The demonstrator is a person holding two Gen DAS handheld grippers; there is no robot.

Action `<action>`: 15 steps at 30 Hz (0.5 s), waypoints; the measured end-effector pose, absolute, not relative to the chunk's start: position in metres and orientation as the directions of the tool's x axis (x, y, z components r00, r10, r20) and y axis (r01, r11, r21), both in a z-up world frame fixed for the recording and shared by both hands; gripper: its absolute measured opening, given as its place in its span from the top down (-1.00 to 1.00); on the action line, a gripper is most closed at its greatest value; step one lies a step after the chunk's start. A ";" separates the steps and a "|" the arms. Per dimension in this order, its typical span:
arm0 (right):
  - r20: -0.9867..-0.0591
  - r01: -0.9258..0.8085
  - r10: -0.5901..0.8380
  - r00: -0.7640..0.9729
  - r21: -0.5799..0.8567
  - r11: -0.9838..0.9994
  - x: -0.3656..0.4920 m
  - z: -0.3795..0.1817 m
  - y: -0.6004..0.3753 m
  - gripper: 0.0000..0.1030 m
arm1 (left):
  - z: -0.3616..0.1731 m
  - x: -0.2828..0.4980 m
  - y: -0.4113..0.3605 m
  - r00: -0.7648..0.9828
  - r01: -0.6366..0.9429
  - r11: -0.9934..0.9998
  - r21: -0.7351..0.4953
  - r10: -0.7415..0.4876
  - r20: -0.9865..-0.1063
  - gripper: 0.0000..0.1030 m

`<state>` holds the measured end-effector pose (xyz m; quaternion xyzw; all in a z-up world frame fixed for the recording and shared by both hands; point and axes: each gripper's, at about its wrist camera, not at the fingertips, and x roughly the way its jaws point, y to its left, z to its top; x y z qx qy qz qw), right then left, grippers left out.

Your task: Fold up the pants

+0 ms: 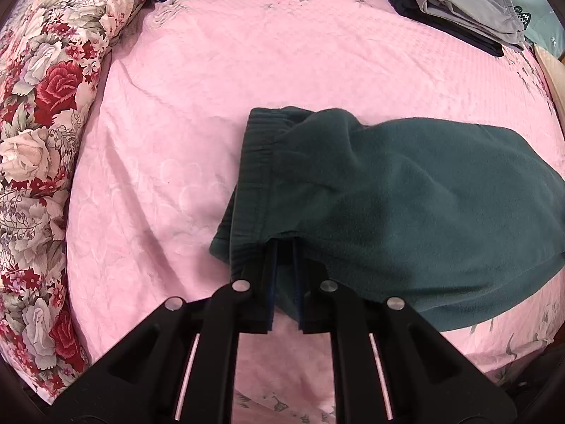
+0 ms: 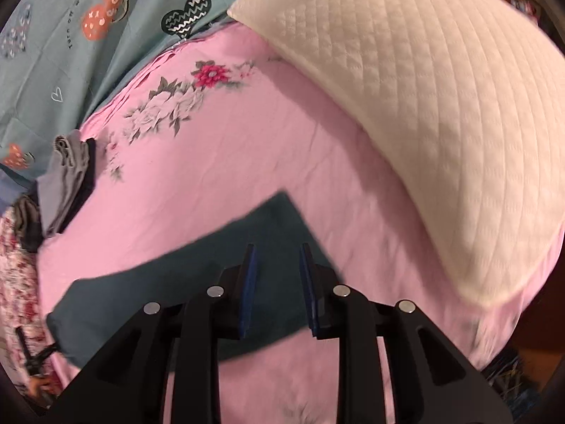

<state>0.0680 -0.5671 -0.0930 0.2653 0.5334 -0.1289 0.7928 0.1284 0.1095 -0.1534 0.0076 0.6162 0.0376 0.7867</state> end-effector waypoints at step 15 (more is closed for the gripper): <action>-0.885 0.595 0.179 0.430 0.427 0.681 0.032 -0.117 -0.570 0.98 | -0.152 0.133 0.112 0.212 -0.045 0.998 0.051 0.059 -0.975 0.82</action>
